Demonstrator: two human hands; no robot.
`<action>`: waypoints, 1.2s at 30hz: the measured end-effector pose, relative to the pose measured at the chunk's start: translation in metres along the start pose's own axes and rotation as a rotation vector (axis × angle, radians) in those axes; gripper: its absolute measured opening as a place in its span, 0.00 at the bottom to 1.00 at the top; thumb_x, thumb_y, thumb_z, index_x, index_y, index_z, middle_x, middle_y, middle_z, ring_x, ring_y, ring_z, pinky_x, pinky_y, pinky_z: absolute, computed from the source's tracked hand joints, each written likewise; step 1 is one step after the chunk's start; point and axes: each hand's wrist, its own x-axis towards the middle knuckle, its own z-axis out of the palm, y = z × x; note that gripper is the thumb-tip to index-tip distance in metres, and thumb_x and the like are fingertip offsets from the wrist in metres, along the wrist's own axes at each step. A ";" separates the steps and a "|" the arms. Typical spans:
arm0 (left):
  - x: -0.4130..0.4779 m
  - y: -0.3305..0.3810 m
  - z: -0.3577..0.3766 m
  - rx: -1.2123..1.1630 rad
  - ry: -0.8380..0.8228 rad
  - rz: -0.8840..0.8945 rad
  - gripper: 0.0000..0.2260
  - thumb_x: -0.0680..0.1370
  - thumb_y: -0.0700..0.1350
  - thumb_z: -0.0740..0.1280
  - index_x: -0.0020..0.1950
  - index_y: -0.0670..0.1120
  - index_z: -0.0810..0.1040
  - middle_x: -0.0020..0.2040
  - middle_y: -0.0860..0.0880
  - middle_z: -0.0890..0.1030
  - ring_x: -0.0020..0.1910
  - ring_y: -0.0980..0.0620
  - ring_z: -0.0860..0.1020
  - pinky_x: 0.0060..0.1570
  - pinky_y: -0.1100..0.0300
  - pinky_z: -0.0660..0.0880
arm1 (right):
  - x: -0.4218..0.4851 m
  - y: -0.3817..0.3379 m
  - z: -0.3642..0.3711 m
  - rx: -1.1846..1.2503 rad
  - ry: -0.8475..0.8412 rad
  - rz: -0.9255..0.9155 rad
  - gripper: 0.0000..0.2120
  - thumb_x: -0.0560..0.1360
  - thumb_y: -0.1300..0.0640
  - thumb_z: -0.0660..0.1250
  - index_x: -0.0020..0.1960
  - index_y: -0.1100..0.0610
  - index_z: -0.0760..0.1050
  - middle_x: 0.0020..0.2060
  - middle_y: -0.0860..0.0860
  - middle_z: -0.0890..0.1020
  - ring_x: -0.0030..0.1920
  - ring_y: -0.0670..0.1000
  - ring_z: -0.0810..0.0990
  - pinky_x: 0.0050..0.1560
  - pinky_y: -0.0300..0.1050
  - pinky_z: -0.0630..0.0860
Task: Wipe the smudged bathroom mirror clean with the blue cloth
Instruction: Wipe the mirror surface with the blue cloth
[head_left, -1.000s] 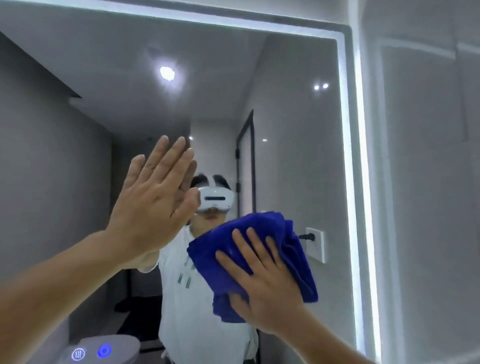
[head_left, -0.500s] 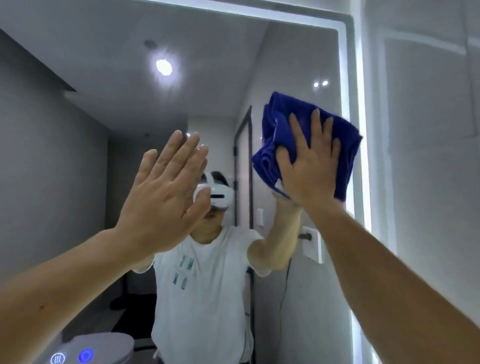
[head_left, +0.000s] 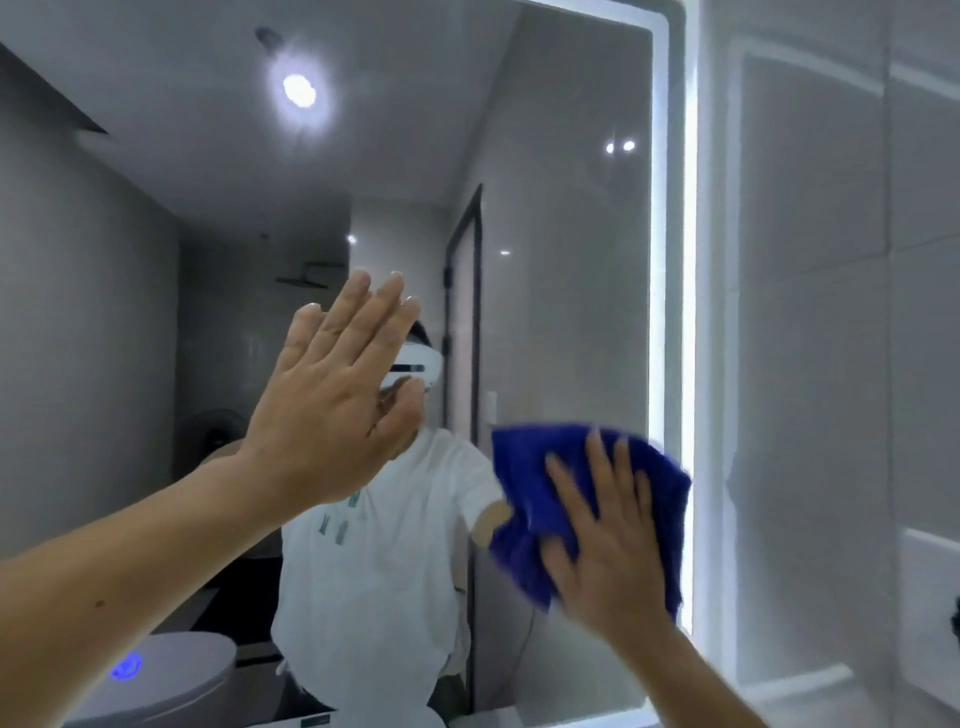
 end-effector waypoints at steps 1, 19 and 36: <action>0.002 0.002 0.002 -0.003 0.001 0.003 0.29 0.80 0.59 0.43 0.79 0.50 0.47 0.81 0.52 0.45 0.78 0.56 0.38 0.77 0.48 0.40 | 0.032 0.003 -0.010 0.010 0.035 0.057 0.30 0.78 0.45 0.52 0.79 0.50 0.55 0.79 0.56 0.52 0.78 0.60 0.46 0.76 0.61 0.46; -0.025 0.039 0.046 -0.034 -0.061 0.065 0.28 0.81 0.54 0.51 0.81 0.48 0.50 0.81 0.49 0.47 0.79 0.50 0.42 0.77 0.45 0.41 | -0.027 0.024 0.033 0.002 0.221 0.171 0.26 0.81 0.46 0.50 0.77 0.52 0.60 0.78 0.56 0.57 0.78 0.59 0.50 0.75 0.61 0.51; -0.095 0.080 0.049 -0.107 -0.151 0.034 0.29 0.80 0.55 0.50 0.80 0.46 0.54 0.81 0.49 0.51 0.80 0.51 0.45 0.77 0.44 0.45 | -0.244 0.007 0.053 0.389 -0.153 0.240 0.23 0.77 0.60 0.59 0.72 0.52 0.65 0.74 0.53 0.65 0.76 0.52 0.58 0.76 0.49 0.54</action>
